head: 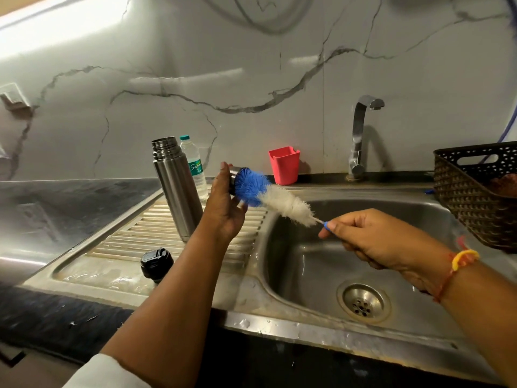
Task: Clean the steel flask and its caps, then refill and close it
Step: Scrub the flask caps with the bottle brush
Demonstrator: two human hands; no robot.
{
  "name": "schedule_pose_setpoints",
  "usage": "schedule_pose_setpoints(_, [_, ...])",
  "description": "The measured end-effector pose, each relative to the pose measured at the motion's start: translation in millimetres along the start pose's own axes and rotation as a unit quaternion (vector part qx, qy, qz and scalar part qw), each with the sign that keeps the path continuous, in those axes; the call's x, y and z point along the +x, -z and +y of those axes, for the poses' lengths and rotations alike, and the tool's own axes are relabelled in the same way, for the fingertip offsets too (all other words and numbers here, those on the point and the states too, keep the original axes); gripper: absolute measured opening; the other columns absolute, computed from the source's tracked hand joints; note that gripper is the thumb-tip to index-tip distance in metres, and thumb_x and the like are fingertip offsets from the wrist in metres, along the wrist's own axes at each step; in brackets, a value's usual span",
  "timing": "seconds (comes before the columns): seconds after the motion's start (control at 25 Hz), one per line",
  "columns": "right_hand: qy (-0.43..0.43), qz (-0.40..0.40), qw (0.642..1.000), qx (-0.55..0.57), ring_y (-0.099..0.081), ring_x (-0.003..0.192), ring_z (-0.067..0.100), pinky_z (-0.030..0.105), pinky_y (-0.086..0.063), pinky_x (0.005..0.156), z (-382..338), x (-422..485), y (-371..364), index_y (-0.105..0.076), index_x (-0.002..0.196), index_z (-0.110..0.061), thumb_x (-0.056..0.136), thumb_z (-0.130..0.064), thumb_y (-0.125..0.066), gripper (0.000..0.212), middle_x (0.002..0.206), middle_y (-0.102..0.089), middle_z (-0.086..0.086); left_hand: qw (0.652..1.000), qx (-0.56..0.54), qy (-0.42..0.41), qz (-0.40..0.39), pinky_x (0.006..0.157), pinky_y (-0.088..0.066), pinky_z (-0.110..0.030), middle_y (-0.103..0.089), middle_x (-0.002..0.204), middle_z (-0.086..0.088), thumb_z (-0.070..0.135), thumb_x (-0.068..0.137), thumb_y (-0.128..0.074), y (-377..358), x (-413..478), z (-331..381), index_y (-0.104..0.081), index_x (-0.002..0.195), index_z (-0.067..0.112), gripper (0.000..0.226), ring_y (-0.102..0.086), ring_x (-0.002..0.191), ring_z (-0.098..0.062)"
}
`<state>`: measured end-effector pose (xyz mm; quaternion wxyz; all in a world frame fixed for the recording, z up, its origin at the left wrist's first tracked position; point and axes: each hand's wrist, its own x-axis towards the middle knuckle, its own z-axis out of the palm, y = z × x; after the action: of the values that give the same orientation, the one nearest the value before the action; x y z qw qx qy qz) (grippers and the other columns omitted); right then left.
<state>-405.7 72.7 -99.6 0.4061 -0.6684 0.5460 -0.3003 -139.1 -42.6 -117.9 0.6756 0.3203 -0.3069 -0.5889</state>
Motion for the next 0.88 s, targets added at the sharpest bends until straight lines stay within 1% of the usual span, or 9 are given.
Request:
schedule_pose_setpoints(0.08, [0.057, 0.070, 0.991, -0.101, -0.056, 0.060, 0.004, 0.023, -0.050, 0.059, 4.6, 5.8, -3.4, -0.075, 0.099, -0.030, 0.097, -0.037, -0.056, 0.021, 0.071, -0.064, -0.007, 1.000, -0.003, -0.001, 0.031, 0.105, -0.053, -0.045, -0.064, 0.123, -0.012, 0.033, 0.092, -0.074, 1.0, 0.5, -0.2, -0.062, 0.115, 0.013, 0.033, -0.066, 0.117, -0.029])
schedule_pose_setpoints(0.16, [0.078, 0.110, 0.977, -0.166, -0.059, 0.070, 0.006, 0.025, -0.047, 0.062, 6.2, 5.3, -1.8, -0.072, 0.110, -0.029, 0.096, -0.038, -0.057, 0.023, 0.074, -0.066, -0.010, 0.998, -0.057, 0.031, 0.028, 0.105, -0.053, -0.049, -0.061, 0.126, -0.017, 0.027, 0.094, -0.072, 1.3, -0.7, 4.3, -0.061, 0.106, 0.011, 0.023, -0.067, 0.116, -0.034])
schedule_pose_setpoints(0.32, [0.104, 0.121, 0.956, -0.245, -0.058, 0.072, 0.004, 0.017, -0.044, 0.062, 5.8, 0.5, -4.9, -0.066, 0.122, -0.033, 0.095, -0.041, -0.056, 0.030, 0.080, -0.063, -0.017, 0.996, -0.065, 0.066, -0.009, 0.096, -0.057, -0.052, -0.068, 0.119, -0.021, 0.056, 0.091, -0.067, 1.7, -2.0, 2.9, -0.056, 0.125, 0.006, 0.061, -0.074, 0.100, -0.037])
schedule_pose_setpoints(0.4, [0.120, 0.122, 0.953, -0.252, -0.058, 0.068, 0.004, 0.018, -0.044, 0.060, 3.9, -0.6, -7.8, -0.067, 0.121, -0.034, 0.096, -0.042, -0.056, 0.029, 0.075, -0.063, -0.017, 0.996, -0.042, 0.067, -0.027, 0.091, -0.059, -0.049, -0.070, 0.116, -0.019, 0.061, 0.091, -0.063, 2.6, -0.6, 1.9, -0.057, 0.131, 0.006, 0.068, -0.075, 0.096, -0.033])
schedule_pose_setpoints(0.52, [0.119, 0.097, 0.966, -0.209, -0.061, 0.076, 0.003, 0.019, -0.047, 0.065, 3.5, -0.1, -4.8, -0.070, 0.116, -0.035, 0.094, -0.043, -0.057, 0.026, 0.081, -0.068, -0.016, 0.997, -0.067, 0.035, -0.008, 0.086, -0.061, -0.047, -0.069, 0.106, -0.015, 0.052, 0.095, -0.064, 9.3, 5.6, 4.3, -0.054, 0.134, 0.005, 0.062, -0.074, 0.093, -0.029])
schedule_pose_setpoints(0.64, [0.100, 0.060, 0.984, -0.136, -0.063, 0.087, -0.002, 0.015, -0.048, 0.075, 1.9, -0.5, -0.1, -0.074, 0.106, -0.035, 0.094, -0.039, -0.059, 0.019, 0.094, -0.072, -0.019, 0.998, -0.058, 0.019, -0.017, 0.093, -0.059, -0.045, -0.067, 0.104, -0.014, 0.048, 0.096, -0.064, 6.4, 2.8, 1.6, -0.055, 0.131, 0.005, 0.056, -0.070, 0.098, -0.027])
schedule_pose_setpoints(0.68, [0.087, 0.043, 0.990, -0.106, -0.062, 0.081, -0.006, 0.012, -0.045, 0.069, 1.4, -0.8, 0.3, -0.075, 0.101, -0.035, 0.094, -0.038, -0.059, 0.018, 0.089, -0.070, -0.021, 0.999, -0.035, 0.011, -0.026, 0.093, -0.059, -0.044, -0.067, 0.101, -0.012, 0.047, 0.097, -0.063, 2.9, 1.1, -0.3, -0.059, 0.121, 0.007, 0.046, -0.069, 0.096, -0.026])
schedule_pose_setpoints(0.76, [0.053, 0.010, 0.998, -0.044, -0.050, 0.051, 0.000, 0.013, -0.037, 0.050, -0.1, -2.3, -0.1, -0.076, 0.093, -0.034, 0.096, -0.037, -0.057, 0.020, 0.065, -0.060, -0.015, 0.999, -0.008, -0.026, -0.027, 0.099, -0.056, -0.047, -0.066, 0.097, -0.010, 0.042, 0.098, -0.063, 1.6, 2.1, -1.3, -0.062, 0.103, 0.013, 0.029, -0.065, 0.096, -0.025])
schedule_pose_setpoints(0.88, [0.008, -0.027, 0.999, 0.018, -0.032, 0.045, 0.009, 0.023, -0.024, 0.041, -4.4, -6.8, 2.1, -0.077, 0.093, -0.028, 0.097, -0.036, -0.055, 0.024, 0.053, -0.043, -0.004, 0.998, -0.012, -0.055, -0.032, 0.109, -0.048, -0.052, -0.067, 0.097, -0.011, 0.037, 0.101, -0.059, 1.5, -0.7, 3.5, -0.062, 0.097, 0.015, 0.024, -0.064, 0.102, -0.027])
